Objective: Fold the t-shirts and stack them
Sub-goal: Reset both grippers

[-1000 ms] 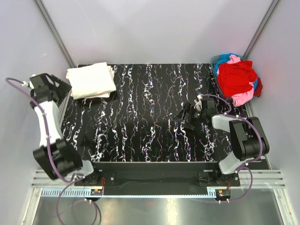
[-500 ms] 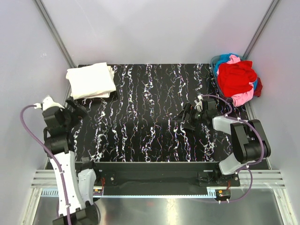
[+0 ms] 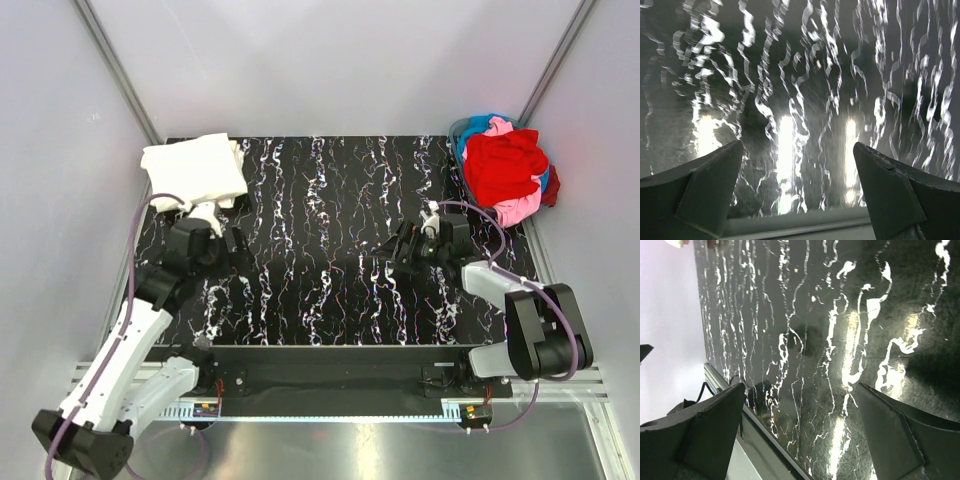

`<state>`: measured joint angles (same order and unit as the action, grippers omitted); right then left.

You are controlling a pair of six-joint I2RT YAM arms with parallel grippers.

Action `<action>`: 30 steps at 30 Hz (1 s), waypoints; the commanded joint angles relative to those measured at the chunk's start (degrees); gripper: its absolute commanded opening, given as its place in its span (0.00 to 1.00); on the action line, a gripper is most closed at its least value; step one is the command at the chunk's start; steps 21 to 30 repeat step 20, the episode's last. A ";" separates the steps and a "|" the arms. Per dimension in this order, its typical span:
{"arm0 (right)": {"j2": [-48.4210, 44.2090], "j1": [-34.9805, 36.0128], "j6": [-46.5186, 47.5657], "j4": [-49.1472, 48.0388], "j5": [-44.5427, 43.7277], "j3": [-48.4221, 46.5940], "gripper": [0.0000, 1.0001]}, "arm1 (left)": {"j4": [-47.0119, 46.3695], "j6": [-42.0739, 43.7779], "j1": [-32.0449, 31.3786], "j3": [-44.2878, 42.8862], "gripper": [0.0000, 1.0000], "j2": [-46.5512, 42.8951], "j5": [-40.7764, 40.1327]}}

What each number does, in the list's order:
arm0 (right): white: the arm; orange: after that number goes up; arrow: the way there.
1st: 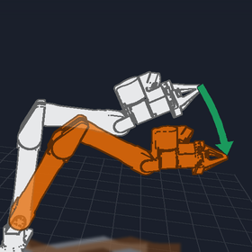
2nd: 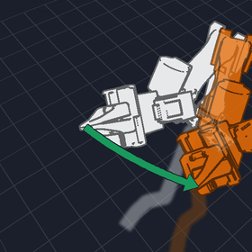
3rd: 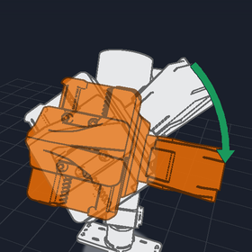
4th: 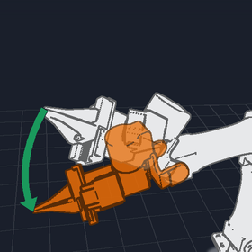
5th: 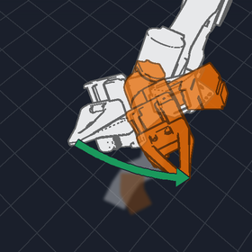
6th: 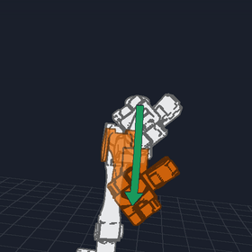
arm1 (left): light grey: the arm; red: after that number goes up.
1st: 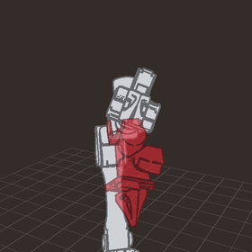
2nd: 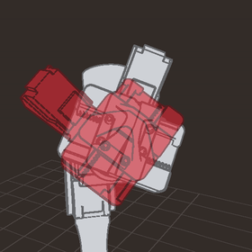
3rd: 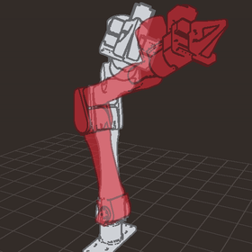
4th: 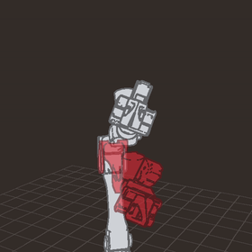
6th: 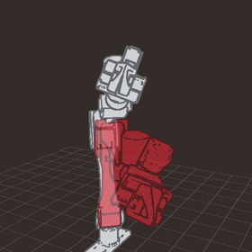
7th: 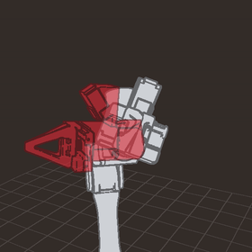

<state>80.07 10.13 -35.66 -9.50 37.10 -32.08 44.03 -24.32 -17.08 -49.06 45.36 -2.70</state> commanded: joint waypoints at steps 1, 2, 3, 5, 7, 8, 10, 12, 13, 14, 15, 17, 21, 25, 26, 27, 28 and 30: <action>-3.17 0.24 0.42 -4.56 1.22 1.57 1.00 | 1.31 4.70 -5.14 -4.46 0.99 2.35 -6.58; -4.04 0.24 0.24 -4.83 1.31 1.75 1.00 | 2.02 5.24 -5.59 -5.08 0.99 3.06 -8.27; -4.13 0.24 0.33 -4.92 1.22 1.93 1.00 | 2.11 5.24 -5.68 -5.00 0.99 3.93 -9.16; -4.49 0.24 0.24 -4.92 1.04 2.19 1.00 | 1.15 4.46 -5.59 -4.39 0.99 4.64 -7.68; -4.49 0.33 0.15 -4.57 0.78 2.10 1.00 | 0.18 4.10 -5.59 -3.59 0.99 5.00 -4.79; -4.49 0.24 0.24 -4.57 0.69 2.10 1.00 | 0.44 4.01 -5.68 -3.76 0.99 5.08 -4.77; -4.40 0.33 0.24 -4.13 0.52 2.10 1.00 | 0.88 3.66 -5.68 -3.33 0.99 4.56 -6.34; -4.40 0.24 0.24 -3.95 0.34 1.93 1.00 | 0.88 3.40 -5.68 -2.71 0.99 2.99 -6.79; -4.40 0.33 0.24 -3.86 0.17 1.93 1.00 | 0.62 3.22 -5.68 -2.27 0.99 2.45 -6.71; -4.66 0.24 0.41 -3.60 -0.36 1.93 1.00 | 0.53 3.14 -5.77 -2.10 0.99 1.67 -6.70; -4.84 0.24 0.50 -3.86 -0.62 2.02 1.00 | 0.36 3.13 -5.77 -2.01 0.99 1.57 -6.88; -5.89 0.15 0.33 -4.13 -0.71 2.80 1.00 | 0.44 2.87 -6.03 -2.01 0.99 1.31 -7.23; -6.77 0.24 0.07 -4.13 -1.42 3.07 1.00 | 0.53 2.69 -6.38 -2.18 0.99 1.39 -7.41; -6.77 0.24 0.07 -4.13 -1.42 3.07 1.00 | 0.53 2.69 -6.38 -2.18 0.99 1.39 -7.41; -6.77 0.24 0.07 -4.13 -1.42 3.07 1.00 | 0.53 2.69 -6.38 -2.18 0.99 1.39 -7.41; -6.77 0.24 0.07 -4.13 -1.42 3.07 1.00 | 0.53 2.69 -6.38 -2.18 0.99 1.39 -7.41; -6.77 0.24 0.07 -4.13 -1.42 3.07 1.00 | 0.53 2.69 -6.38 -2.18 0.99 1.39 -7.41; -6.77 0.24 0.07 -4.13 -1.42 3.07 1.00 | 0.53 2.69 -6.38 -2.18 0.99 1.39 -7.41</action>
